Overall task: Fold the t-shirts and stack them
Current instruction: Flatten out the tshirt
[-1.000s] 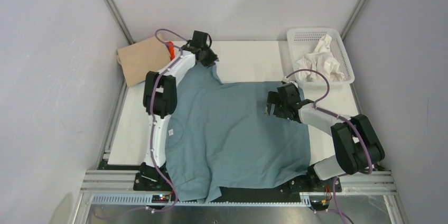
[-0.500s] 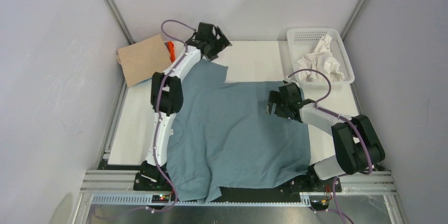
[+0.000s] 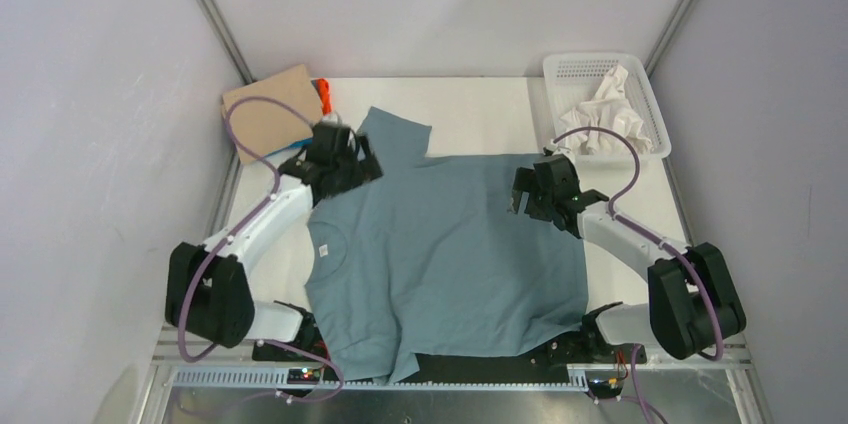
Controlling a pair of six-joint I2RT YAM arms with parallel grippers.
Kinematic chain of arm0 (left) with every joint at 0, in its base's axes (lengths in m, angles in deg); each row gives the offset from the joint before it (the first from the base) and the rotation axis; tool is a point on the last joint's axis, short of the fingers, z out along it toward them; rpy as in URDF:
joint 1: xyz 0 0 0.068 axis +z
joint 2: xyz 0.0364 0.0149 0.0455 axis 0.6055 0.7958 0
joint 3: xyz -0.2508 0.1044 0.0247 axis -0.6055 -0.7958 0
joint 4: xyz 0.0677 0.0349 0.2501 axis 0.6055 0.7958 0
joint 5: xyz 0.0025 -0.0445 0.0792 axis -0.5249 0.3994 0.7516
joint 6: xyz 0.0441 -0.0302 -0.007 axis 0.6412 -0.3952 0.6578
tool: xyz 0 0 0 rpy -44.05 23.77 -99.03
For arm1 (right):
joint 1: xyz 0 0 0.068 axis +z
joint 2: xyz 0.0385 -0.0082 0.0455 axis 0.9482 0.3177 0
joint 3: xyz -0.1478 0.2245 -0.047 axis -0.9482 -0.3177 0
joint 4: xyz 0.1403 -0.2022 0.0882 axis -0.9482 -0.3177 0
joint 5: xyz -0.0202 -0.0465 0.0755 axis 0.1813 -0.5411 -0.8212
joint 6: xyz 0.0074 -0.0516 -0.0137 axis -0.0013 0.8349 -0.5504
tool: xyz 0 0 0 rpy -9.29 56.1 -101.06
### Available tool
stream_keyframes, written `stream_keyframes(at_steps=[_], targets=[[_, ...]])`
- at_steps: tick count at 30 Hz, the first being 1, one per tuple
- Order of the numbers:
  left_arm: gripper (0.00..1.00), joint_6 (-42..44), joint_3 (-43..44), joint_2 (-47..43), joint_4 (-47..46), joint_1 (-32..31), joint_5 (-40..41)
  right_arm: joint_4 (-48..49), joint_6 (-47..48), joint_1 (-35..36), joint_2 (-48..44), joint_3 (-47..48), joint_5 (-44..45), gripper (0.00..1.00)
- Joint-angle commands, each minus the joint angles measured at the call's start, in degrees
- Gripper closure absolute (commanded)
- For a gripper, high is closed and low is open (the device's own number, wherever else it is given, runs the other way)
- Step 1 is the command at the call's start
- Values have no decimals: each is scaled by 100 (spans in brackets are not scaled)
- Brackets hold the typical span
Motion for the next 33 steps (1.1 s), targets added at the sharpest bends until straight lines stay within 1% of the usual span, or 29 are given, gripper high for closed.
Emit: stream_keyframes(at_steps=[1, 3, 5, 8, 11, 13, 16, 19, 23, 26, 28, 32, 33], targets=[[0, 286, -1172, -272, -47, -35, 181, -74, -70, -104, 122, 12, 156, 1], [0, 247, -1337, -198, -102, -16, 289, 63, -18, -175, 270, 34, 94, 1], [0, 242, -1361, 27, -233, 32, 182, 164, 23, -233, 484, 131, 80, 1], [0, 224, -1196, 620, -335, 100, 98, 390, 73, -322, 795, 331, 78, 1], [0, 202, -973, 1053, -347, 264, 144, 391, 191, -473, 1291, 953, -43, 0], [0, 197, -911, 1315, -352, 388, 165, 367, 315, -499, 1582, 1340, 41, 0], [0, 193, -876, 1482, -353, 583, 272, 414, 367, -607, 2164, 1887, 4, 1], [0, 205, -748, 1579, -352, 652, 256, 398, 242, -697, 2628, 2214, -18, 0], [0, 241, -509, 1761, -340, 735, 94, 192, 71, -743, 3207, 2519, -163, 1], [0, 250, -328, 1933, -326, 783, -67, -161, 85, -830, 3436, 2845, -132, 1], [0, 267, -209, 2017, -326, 806, -140, -302, 76, -959, 3567, 3069, -346, 3], [0, 319, 123, 2217, -310, 818, -271, -801, 160, -1225, 4032, 3853, -788, 7], [0, 345, 237, 2249, -285, 815, -289, -901, 228, -1234, 4254, 4215, -818, 7]])
